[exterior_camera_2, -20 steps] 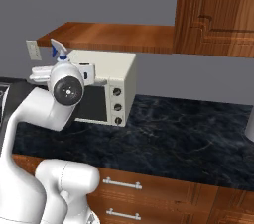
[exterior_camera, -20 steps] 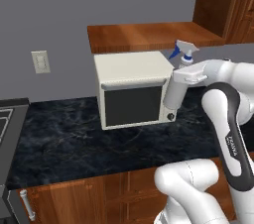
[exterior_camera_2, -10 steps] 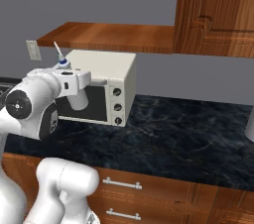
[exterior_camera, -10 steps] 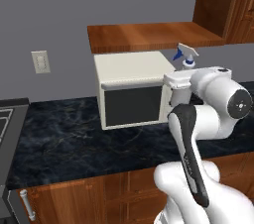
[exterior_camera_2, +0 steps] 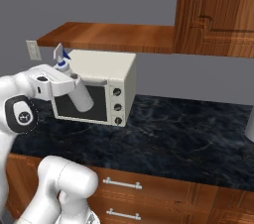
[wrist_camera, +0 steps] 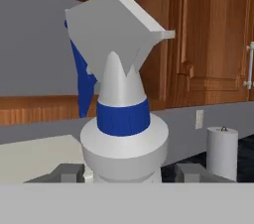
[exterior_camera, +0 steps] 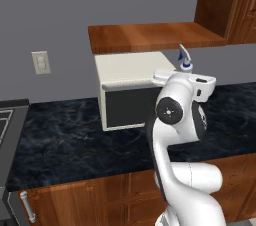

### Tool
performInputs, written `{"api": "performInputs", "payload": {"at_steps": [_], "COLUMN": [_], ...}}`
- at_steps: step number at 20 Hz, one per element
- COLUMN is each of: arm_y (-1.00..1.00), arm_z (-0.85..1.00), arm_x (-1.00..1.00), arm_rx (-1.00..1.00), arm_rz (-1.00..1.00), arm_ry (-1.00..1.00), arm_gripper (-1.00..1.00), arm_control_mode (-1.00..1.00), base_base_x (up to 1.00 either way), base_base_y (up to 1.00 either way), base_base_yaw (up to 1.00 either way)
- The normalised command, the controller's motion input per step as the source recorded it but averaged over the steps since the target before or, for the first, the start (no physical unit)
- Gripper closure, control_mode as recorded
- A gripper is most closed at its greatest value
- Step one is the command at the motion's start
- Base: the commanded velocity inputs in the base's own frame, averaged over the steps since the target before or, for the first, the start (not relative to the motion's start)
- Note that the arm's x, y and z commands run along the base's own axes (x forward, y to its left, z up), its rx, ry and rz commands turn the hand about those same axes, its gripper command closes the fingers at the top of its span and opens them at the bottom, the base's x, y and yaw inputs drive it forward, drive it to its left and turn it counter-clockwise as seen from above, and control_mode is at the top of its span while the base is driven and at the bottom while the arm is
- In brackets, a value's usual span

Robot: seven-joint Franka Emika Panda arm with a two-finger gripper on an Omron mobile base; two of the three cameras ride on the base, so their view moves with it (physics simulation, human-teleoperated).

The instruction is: Open the cabinet. Pick the spray and place it next to the sink. Then close the cabinet.

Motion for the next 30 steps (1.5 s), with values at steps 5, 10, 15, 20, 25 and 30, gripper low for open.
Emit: {"api": "performInputs", "payload": {"at_steps": [5, 10, 15, 20, 25, 30], "arm_y": [-0.01, 0.00, 0.00, 0.00, 0.00, 0.00], "arm_z": [-0.04, 0.00, 0.00, 0.00, 0.00, 0.00], "arm_x": [-0.09, -0.01, 0.00, 0.00, 0.00, 0.00], "arm_rx": [0.00, 0.00, 0.00, 0.00, 0.00, 0.00], "arm_rz": [-0.24, -0.01, 0.00, 0.00, 0.00, 0.00], "arm_ry": [0.00, 0.00, 0.00, 0.00, 0.00, 0.00], "arm_gripper": [1.00, 1.00, 1.00, 1.00, 1.00, 1.00], "arm_control_mode": [-1.00, -1.00, -1.00, -1.00, -1.00, -1.00], "base_base_x": [0.00, 0.00, 0.00, 0.00, 0.00, 0.00], "base_base_y": [0.00, 0.00, 0.00, 0.00, 0.00, 0.00], "base_base_yaw": [0.00, 0.00, 0.00, 0.00, 0.00, 0.00]}}
